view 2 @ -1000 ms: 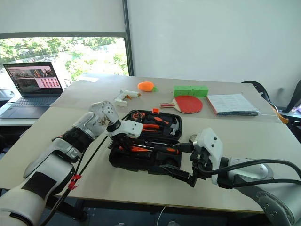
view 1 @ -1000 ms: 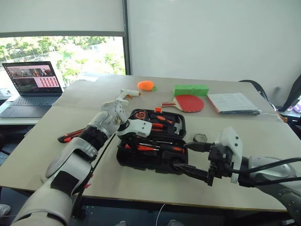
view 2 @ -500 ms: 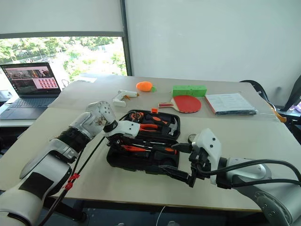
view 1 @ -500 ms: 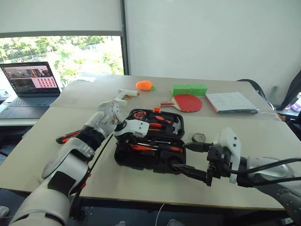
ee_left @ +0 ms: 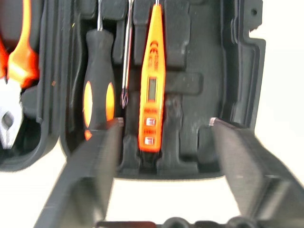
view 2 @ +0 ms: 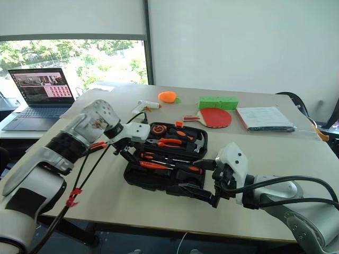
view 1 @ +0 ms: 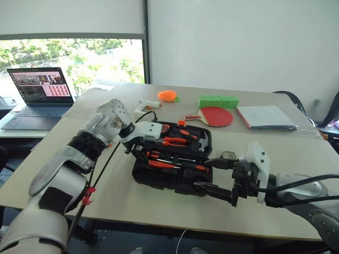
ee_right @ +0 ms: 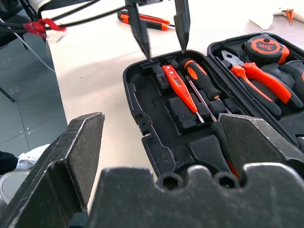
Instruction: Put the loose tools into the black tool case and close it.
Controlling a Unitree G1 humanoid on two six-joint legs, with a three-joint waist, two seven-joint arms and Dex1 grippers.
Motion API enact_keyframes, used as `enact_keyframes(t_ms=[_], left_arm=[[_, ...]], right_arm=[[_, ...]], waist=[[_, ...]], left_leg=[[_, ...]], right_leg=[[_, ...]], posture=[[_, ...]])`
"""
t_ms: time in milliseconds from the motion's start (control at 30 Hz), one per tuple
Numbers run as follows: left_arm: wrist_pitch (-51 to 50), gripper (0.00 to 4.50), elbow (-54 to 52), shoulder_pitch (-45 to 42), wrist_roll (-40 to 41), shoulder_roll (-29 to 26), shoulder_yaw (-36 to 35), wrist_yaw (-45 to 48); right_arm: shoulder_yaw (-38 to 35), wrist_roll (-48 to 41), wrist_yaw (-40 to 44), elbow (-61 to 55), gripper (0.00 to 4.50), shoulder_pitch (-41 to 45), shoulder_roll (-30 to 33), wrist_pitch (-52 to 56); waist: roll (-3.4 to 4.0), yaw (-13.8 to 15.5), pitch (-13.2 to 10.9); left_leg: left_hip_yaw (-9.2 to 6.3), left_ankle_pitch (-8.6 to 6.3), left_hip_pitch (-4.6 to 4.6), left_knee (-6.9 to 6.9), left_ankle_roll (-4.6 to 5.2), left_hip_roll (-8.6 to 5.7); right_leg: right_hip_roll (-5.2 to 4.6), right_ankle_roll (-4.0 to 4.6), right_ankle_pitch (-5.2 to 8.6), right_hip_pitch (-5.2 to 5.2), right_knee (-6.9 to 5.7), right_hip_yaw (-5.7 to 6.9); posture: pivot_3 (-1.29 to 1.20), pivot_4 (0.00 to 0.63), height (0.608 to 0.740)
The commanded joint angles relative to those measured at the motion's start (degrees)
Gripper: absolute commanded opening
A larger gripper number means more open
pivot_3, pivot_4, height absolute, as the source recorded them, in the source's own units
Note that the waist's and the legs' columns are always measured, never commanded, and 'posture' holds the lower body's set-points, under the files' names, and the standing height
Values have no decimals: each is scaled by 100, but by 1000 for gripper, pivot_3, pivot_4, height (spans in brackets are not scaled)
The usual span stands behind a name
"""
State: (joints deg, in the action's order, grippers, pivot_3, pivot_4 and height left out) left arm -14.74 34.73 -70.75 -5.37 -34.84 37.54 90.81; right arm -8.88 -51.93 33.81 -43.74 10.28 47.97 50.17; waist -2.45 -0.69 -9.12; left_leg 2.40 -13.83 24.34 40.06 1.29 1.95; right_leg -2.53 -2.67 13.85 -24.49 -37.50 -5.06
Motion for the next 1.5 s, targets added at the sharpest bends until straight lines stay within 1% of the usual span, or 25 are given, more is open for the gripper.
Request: enact_keyframes(t_ms=[33, 67, 100, 133, 367, 867, 1067, 1267, 1500], left_arm=[[174, 1251, 196, -42, -149, 178, -227, -112], [208, 832, 263, -39, -184, 249, -247, -151], [251, 551, 316, -32, -232, 298, -256, -184], [303, 74, 353, -16, -278, 329, -251, -197], [360, 74, 312, 57, -475, 350, -216, 19], [659, 74, 377, 297, -913, 469, -260, -243], [855, 74, 664, 324, -1104, 498, -291, -403], [882, 74, 575, 428, -1155, 473, -353, -315], [919, 74, 549, 423, -1183, 510, -478, -449]], right_arm=[[-75, -18, 24, -82, 4500, 66, -1, -138], [-85, -29, 17, -95, 4500, 55, 1, -129], [-95, -39, 12, -104, 4500, 44, 3, -122], [-103, -48, 5, -114, 4500, 35, 5, -116], [-150, -97, -44, -130, 4500, -14, -1, -89], [-139, -184, -108, -130, 4500, -35, -34, -99], [-145, -218, -114, -144, 4500, -42, -29, -108], [-144, -227, -108, -101, 4500, -11, -33, -114], [-110, -199, -94, -41, 4500, 21, -56, -115]], waist=[[0, -6, 0], [0, -14, 0], [0, -22, 0], [0, -22, 0], [0, -14, 0], [0, -12, 0], [0, -10, 0], [0, -37, 0], [0, -29, 0]], left_leg=[[-1, 0, 0, -1, 0, 0], [-1, 0, -1, -2, 0, 0], [-1, 0, -1, -2, 0, 0], [-1, 0, -2, -4, 0, 0], [-2, 0, -1, -3, 0, 0], [-3, 0, -3, -3, 0, 0], [-3, 0, -11, -2, 0, 0], [-4, 0, -12, -6, 1, 1], [-4, -2, -11, -10, 3, 0]], right_leg=[[0, 0, 0, 0, 0, 0], [1, 0, 0, 0, 0, 0], [1, 1, 0, 0, 0, 0], [2, 1, 0, -1, -1, -1], [2, 1, 0, -1, -1, 0], [1, 1, 0, 0, -1, -1], [0, 1, 0, 11, -2, 0], [2, 1, 0, 10, 0, -1], [1, 2, 1, 11, 6, 0]], posture=[[0, 150, 736], [0, 150, 736], [0, 150, 736], [0, 150, 736], [0, 150, 736], [0, 150, 736], [0, 150, 736], [0, 150, 736], [0, 150, 736]])
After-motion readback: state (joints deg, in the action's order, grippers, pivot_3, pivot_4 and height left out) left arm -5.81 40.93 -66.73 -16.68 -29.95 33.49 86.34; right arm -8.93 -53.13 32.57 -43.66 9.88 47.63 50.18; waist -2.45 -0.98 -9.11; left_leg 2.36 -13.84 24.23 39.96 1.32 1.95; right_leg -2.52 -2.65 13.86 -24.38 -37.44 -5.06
